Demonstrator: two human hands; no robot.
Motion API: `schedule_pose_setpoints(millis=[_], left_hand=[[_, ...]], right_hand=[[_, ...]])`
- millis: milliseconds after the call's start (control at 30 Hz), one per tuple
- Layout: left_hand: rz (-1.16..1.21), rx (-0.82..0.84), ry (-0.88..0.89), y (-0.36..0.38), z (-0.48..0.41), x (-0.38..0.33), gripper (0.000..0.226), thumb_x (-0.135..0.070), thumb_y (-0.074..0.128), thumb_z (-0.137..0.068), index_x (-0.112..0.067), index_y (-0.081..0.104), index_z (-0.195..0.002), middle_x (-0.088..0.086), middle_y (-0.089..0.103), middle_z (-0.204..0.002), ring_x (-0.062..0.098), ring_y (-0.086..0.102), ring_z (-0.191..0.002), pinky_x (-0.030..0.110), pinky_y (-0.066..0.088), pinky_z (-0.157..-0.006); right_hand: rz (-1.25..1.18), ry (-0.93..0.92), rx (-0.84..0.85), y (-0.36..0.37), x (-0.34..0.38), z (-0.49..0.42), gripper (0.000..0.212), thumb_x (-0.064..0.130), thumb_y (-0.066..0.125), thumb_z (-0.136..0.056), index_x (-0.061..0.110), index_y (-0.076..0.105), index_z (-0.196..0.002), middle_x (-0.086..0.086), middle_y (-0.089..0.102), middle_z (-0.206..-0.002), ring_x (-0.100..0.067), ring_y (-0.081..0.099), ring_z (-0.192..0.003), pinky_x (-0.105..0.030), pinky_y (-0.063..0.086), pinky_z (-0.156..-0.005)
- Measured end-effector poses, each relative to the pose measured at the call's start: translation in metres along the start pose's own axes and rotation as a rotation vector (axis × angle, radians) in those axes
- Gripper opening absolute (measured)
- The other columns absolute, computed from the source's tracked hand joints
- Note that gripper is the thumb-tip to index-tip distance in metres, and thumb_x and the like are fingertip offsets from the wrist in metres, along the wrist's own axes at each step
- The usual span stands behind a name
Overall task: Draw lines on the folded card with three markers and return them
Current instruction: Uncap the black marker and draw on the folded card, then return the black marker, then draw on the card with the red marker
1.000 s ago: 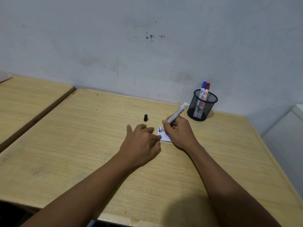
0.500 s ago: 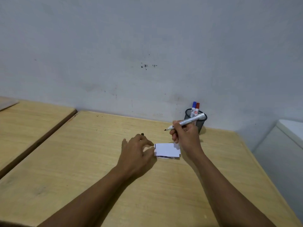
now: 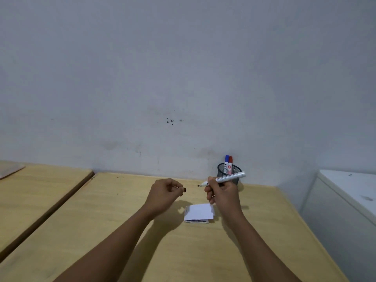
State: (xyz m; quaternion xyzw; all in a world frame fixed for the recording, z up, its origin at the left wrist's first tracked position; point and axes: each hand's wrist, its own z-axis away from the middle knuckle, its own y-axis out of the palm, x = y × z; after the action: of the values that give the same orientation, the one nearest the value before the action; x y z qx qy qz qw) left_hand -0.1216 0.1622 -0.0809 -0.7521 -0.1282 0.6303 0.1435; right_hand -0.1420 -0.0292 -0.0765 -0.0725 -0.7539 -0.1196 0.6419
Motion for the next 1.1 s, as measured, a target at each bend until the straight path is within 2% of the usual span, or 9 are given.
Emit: schedule_pose_setpoints(millis=[133,233,400,533,633,767,833,967,1100], left_hand=[[0.196,0.051,0.033,0.003,0.016,-0.025,0.009,-0.015,0.07,-0.089,-0.014,0.075,-0.096,0.003,0.077,-0.081,0.0,0.06,-0.061,0.012,0.046,-0.058],[0.253,0.069,0.054,0.006,0.021,-0.039,0.012,-0.014,0.069,-0.09,-0.012,0.077,-0.099,0.005,0.077,-0.085,0.006,0.058,-0.064,0.012,0.048,-0.062],[0.301,0.103,0.093,0.012,0.027,-0.06,0.014,-0.013,0.069,-0.089,-0.011,0.077,-0.101,0.008,0.077,-0.089,0.007,0.056,-0.064,0.01,0.043,-0.055],[0.297,0.131,0.11,0.015,0.028,-0.07,0.013,-0.011,0.071,-0.087,-0.011,0.077,-0.1,0.007,0.078,-0.089,0.011,0.055,-0.068,0.013,0.047,-0.061],[0.315,0.167,0.116,0.019,0.029,-0.077,0.014,-0.013,0.071,-0.088,-0.012,0.077,-0.101,0.006,0.078,-0.091,0.009,0.055,-0.067,0.013,0.044,-0.057],[0.392,0.152,0.09,0.025,0.025,-0.082,0.014,-0.019,0.073,-0.087,-0.011,0.078,-0.098,0.003,0.078,-0.088,0.01,0.059,-0.07,0.026,0.044,-0.063],[0.407,0.118,0.107,0.031,0.023,-0.085,0.011,-0.014,0.076,-0.085,-0.008,0.078,-0.094,0.004,0.077,-0.084,0.008,0.059,-0.067,0.025,0.045,-0.06],[0.32,0.045,0.252,0.046,0.023,-0.091,0.009,-0.006,0.078,-0.082,-0.003,0.078,-0.09,0.002,0.077,-0.079,0.002,0.067,-0.065,0.014,0.049,-0.062],[0.072,-0.049,0.438,0.057,0.017,-0.09,0.006,-0.011,0.08,-0.08,-0.014,0.079,-0.085,-0.013,0.071,-0.068,-0.002,0.058,-0.057,0.012,0.045,-0.058]], right_hand=[[-0.002,-0.022,-0.006,-0.001,0.017,0.005,0.024,0.018,0.064,-0.097,0.003,0.07,-0.08,-0.008,0.066,-0.062,-0.014,0.054,-0.047,-0.024,0.045,-0.044],[0.007,-0.052,0.024,-0.004,0.029,0.01,0.025,0.02,0.064,-0.097,0.004,0.069,-0.078,-0.01,0.066,-0.065,-0.015,0.055,-0.048,-0.027,0.046,-0.047],[-0.026,-0.079,0.072,-0.013,0.044,0.019,0.022,0.02,0.064,-0.097,0.004,0.067,-0.083,-0.013,0.065,-0.069,-0.017,0.054,-0.049,-0.03,0.044,-0.048],[-0.041,-0.097,0.111,-0.022,0.055,0.025,0.021,0.02,0.062,-0.098,0.004,0.066,-0.085,-0.013,0.063,-0.07,-0.016,0.051,-0.046,-0.029,0.041,-0.049],[-0.042,-0.121,0.093,-0.026,0.061,0.026,0.023,0.021,0.062,-0.098,0.004,0.067,-0.083,-0.011,0.063,-0.068,-0.015,0.05,-0.045,-0.028,0.041,-0.048],[-0.048,-0.11,0.114,-0.032,0.066,0.022,0.028,0.028,0.066,-0.096,0.003,0.068,-0.083,-0.011,0.061,-0.069,-0.015,0.049,-0.05,-0.029,0.038,-0.05],[-0.057,-0.096,0.12,-0.034,0.066,0.02,0.029,0.029,0.066,-0.096,0.003,0.068,-0.084,-0.009,0.061,-0.067,-0.015,0.048,-0.051,-0.029,0.037,-0.05],[-0.106,-0.031,0.083,-0.037,0.063,0.014,0.031,0.029,0.066,-0.096,0.001,0.066,-0.082,-0.005,0.056,-0.062,-0.015,0.042,-0.049,-0.028,0.033,-0.049],[-0.074,0.042,0.08,-0.044,0.067,0.003,0.035,0.033,0.069,-0.093,-0.001,0.071,-0.084,-0.007,0.059,-0.064,-0.015,0.046,-0.048,-0.026,0.038,-0.049]])
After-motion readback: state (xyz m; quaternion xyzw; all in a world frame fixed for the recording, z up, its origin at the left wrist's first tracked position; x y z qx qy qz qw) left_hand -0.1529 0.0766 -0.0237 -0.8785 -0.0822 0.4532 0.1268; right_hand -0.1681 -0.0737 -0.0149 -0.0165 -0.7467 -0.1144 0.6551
